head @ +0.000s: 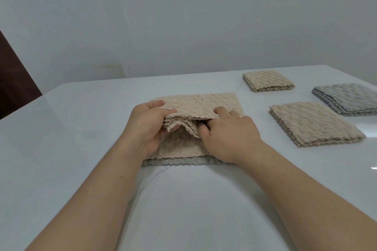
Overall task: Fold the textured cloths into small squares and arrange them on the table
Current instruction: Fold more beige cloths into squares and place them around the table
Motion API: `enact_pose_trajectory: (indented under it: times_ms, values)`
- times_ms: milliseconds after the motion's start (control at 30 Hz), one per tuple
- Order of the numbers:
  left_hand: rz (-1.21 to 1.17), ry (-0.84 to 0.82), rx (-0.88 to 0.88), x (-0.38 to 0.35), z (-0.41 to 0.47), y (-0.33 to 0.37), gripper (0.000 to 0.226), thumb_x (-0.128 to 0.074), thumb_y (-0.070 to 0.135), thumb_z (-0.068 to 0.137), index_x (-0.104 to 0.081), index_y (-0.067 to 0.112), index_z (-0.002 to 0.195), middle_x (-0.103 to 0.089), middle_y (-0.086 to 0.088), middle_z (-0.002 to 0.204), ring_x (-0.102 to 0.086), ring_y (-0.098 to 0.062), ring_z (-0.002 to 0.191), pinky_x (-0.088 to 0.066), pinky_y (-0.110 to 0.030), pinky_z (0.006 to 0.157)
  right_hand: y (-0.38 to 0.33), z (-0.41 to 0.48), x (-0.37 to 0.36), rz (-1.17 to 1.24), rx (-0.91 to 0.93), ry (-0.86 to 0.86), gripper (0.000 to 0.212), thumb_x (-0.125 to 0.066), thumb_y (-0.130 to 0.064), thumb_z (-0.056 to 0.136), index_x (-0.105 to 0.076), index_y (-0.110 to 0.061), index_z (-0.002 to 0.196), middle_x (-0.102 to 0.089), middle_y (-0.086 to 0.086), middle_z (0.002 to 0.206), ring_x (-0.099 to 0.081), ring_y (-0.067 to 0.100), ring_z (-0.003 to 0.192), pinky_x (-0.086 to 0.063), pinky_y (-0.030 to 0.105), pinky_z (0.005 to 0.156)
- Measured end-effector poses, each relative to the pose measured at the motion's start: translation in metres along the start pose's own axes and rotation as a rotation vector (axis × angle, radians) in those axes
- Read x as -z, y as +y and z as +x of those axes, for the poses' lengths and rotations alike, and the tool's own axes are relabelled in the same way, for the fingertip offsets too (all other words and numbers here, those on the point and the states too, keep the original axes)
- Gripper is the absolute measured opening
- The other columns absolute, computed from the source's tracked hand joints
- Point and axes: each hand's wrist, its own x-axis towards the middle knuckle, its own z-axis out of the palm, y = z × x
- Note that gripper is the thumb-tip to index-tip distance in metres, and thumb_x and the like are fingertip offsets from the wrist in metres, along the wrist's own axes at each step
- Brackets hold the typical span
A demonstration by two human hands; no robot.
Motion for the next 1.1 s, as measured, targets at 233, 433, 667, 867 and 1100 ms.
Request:
enact_pose_trajectory:
  times_ms: [233, 433, 667, 867, 1100]
  values:
    - [0.004, 0.001, -0.015, 0.001, 0.001, -0.001, 0.045, -0.070, -0.009, 0.086, -0.058, 0.003, 0.127, -0.071, -0.020, 0.109, -0.076, -0.026, 0.078, -0.061, -0.031, 0.060, 0.001, -0.004, 0.006, -0.050, 0.035, -0.026, 0.094, -0.006, -0.091, 0.080, -0.066, -0.035, 0.125, -0.039, 0.004, 0.153, -0.044, 0.032, 0.133, -0.036, 0.051, 0.102]
    - [-0.062, 0.018, -0.014, 0.004, 0.002, 0.005, 0.041, -0.069, -0.009, 0.087, -0.058, -0.002, 0.126, -0.070, -0.020, 0.103, -0.070, -0.019, 0.065, -0.057, -0.024, 0.048, 0.005, -0.002, 0.005, -0.087, 0.080, 0.032, 0.069, -0.037, -0.080, 0.088, -0.063, -0.032, 0.129, -0.037, 0.005, 0.151, -0.046, 0.032, 0.130, -0.040, 0.047, 0.099]
    - [-0.104, 0.000, 0.047, 0.008, 0.002, 0.008, 0.036, -0.054, -0.014, 0.092, -0.058, -0.008, 0.127, -0.068, -0.025, 0.101, -0.068, -0.028, 0.073, -0.051, -0.018, 0.040, 0.002, 0.000, 0.009, -0.026, 0.055, 0.140, 0.029, -0.057, -0.036, 0.094, -0.067, -0.030, 0.120, -0.043, 0.002, 0.143, -0.048, 0.028, 0.125, -0.041, 0.043, 0.092]
    - [-0.121, -0.018, 0.074, 0.002, 0.003, 0.001, 0.035, -0.056, -0.014, 0.092, -0.059, -0.009, 0.126, -0.067, -0.024, 0.097, -0.069, -0.023, 0.063, -0.052, -0.019, 0.041, 0.003, 0.002, 0.006, 0.020, -0.012, 0.144, 0.026, -0.056, -0.032, 0.089, -0.069, -0.023, 0.110, -0.046, 0.002, 0.122, -0.049, 0.028, 0.111, -0.042, 0.040, 0.083]
    - [-0.145, -0.047, 0.091, 0.000, 0.003, 0.000, 0.040, -0.055, -0.015, 0.091, -0.055, -0.010, 0.130, -0.065, -0.024, 0.099, -0.068, -0.027, 0.072, -0.052, -0.018, 0.042, 0.003, 0.001, 0.007, 0.013, -0.014, 0.165, 0.019, -0.055, -0.019, 0.084, -0.065, -0.020, 0.100, -0.039, 0.000, 0.104, -0.049, 0.028, 0.098, -0.034, 0.037, 0.073]
